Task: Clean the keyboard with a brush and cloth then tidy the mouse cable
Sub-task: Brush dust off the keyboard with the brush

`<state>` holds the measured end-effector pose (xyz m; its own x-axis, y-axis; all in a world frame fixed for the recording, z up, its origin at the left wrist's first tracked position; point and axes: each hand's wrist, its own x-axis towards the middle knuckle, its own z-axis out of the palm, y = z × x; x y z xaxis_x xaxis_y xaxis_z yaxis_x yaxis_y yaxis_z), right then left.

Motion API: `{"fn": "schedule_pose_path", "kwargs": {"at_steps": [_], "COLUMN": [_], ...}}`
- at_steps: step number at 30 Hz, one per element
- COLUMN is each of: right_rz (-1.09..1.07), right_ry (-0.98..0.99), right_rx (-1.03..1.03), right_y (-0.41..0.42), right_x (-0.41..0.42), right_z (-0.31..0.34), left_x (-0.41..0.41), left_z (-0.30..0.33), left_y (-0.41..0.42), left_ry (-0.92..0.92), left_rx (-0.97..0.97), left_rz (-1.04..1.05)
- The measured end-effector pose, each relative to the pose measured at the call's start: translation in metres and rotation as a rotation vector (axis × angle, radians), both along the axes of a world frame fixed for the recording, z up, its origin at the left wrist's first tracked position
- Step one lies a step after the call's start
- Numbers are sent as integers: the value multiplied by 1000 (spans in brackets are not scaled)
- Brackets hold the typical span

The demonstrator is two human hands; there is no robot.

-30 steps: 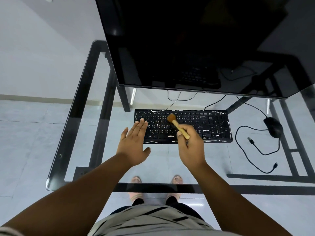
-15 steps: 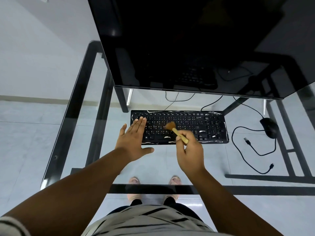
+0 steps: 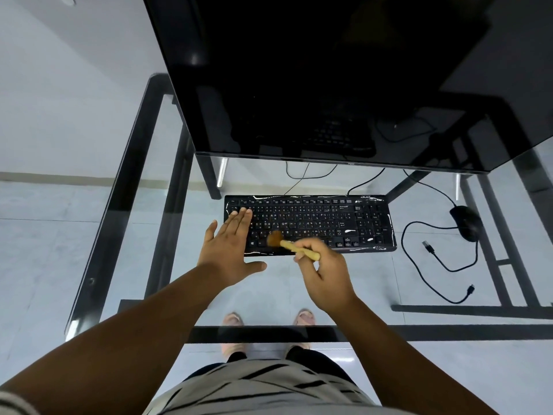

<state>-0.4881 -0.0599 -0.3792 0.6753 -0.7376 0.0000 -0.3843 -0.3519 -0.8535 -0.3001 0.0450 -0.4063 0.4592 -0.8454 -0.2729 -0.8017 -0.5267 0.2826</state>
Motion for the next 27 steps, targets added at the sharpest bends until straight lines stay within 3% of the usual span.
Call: {"fn": "schedule_pose_path", "kwargs": {"at_steps": [3, 7, 10, 14, 18, 23, 27], "right_rz": [-238, -158, -302, -100, -270, -80, -215], "right_ry": [-56, 29, -11, 9, -1, 67, 7], "right_rx": [6, -26, -14, 24, 0, -45, 4], "right_y": [-9, -17, -21, -18, -23, -24, -31], "right_x": [-1, -1, -4, -6, -12, -22, -32], "right_z": [2, -3, -5, -1, -6, -5, -6], "left_x": [-1, -6, -12, -23, -30, -38, -43], "left_z": [0, -2, -3, -3, -6, -8, -7], "left_y": [-1, -3, -7, -12, -14, -14, -15], "left_ry": [-22, -47, -38, -61, -65, -62, -58], "left_rx": [1, -19, -32, -35, -9, 2, -3], "left_rz": [-2, 7, 1, -23, -21, -10, 10]}}
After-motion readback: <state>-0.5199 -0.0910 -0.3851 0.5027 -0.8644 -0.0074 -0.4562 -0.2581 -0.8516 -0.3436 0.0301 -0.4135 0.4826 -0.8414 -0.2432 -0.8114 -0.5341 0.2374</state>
